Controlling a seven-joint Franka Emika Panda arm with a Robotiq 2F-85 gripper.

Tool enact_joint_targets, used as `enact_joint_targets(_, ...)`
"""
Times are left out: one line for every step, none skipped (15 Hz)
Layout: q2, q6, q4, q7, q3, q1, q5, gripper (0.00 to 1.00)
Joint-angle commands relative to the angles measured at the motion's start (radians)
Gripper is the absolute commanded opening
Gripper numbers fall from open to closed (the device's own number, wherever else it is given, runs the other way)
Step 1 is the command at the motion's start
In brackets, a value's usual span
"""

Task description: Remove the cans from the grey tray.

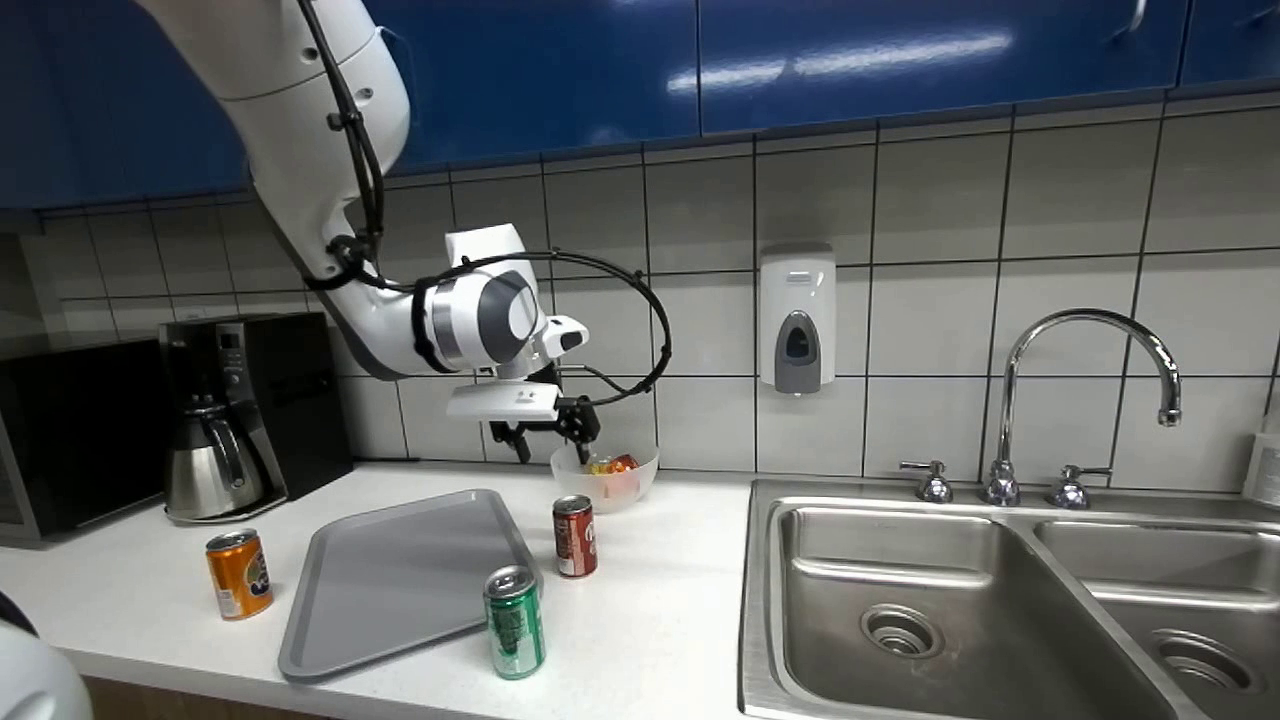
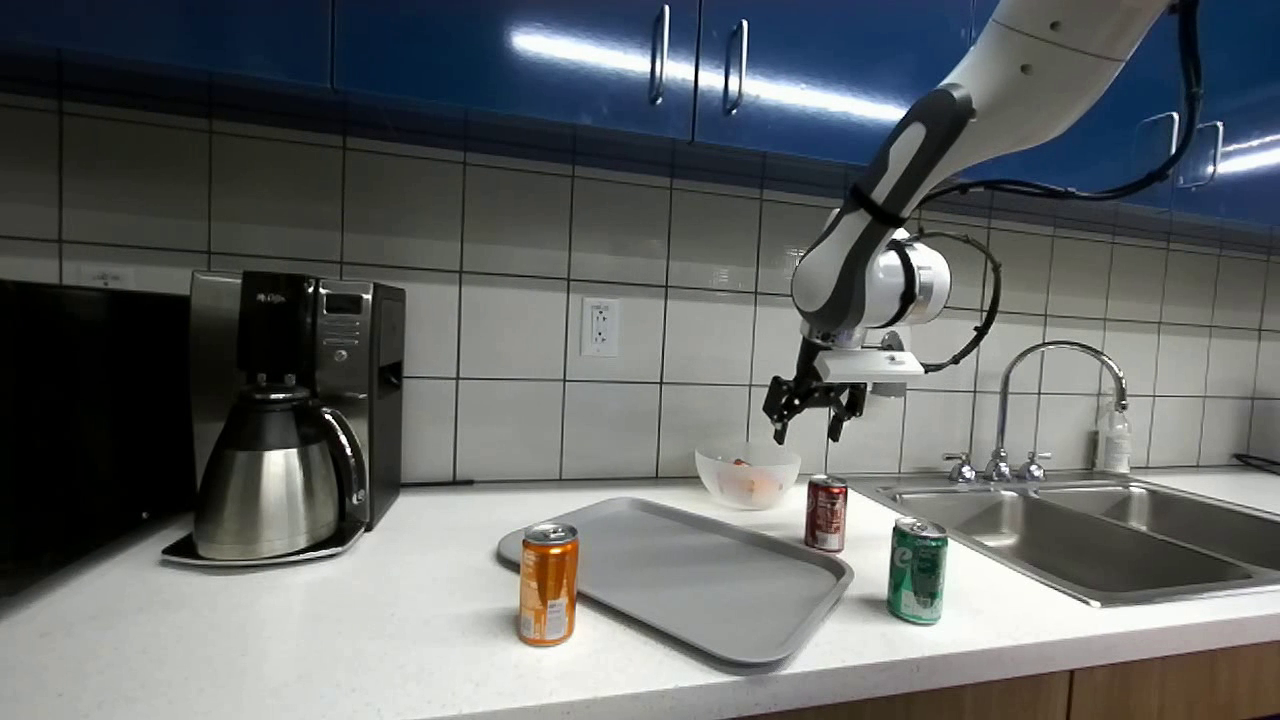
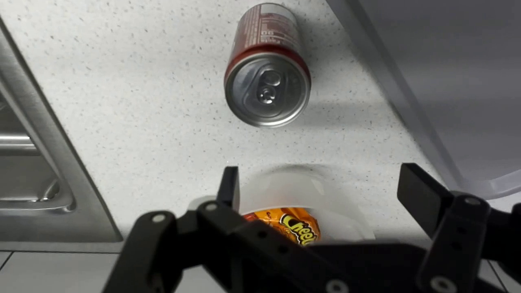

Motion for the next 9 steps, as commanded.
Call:
enact_joint_targets(-0.096, 0.019, -0.082, 0.018, 0.005, 0.009, -0.039, 1.0)
enact_joint_targets(-0.112, 0.023, -0.097, 0.026, 0.006, 0.014, -0.053, 1.0)
enact_joint_targets(-0.127, 0.025, -0.111, 0.026, 0.01, 0.018, -0.059, 1.0)
enact_joint_targets(-0.145, 0.028, -0.129, 0.029, 0.015, 0.023, -0.067, 1.0)
enact_joint_targets(-0.158, 0.033, -0.144, 0.038, 0.021, 0.029, -0.078, 1.0)
enact_joint_targets(-0.175, 0.04, -0.163, 0.048, 0.029, 0.035, -0.089, 1.0)
enact_joint_targets(-0.193, 0.048, -0.184, 0.063, 0.038, 0.041, -0.101, 1.0)
enact_joint_targets(-0.211, 0.056, -0.205, 0.078, 0.048, 0.047, -0.111, 1.0)
enact_joint_targets(-0.227, 0.067, -0.225, 0.1, 0.057, 0.052, -0.127, 1.0)
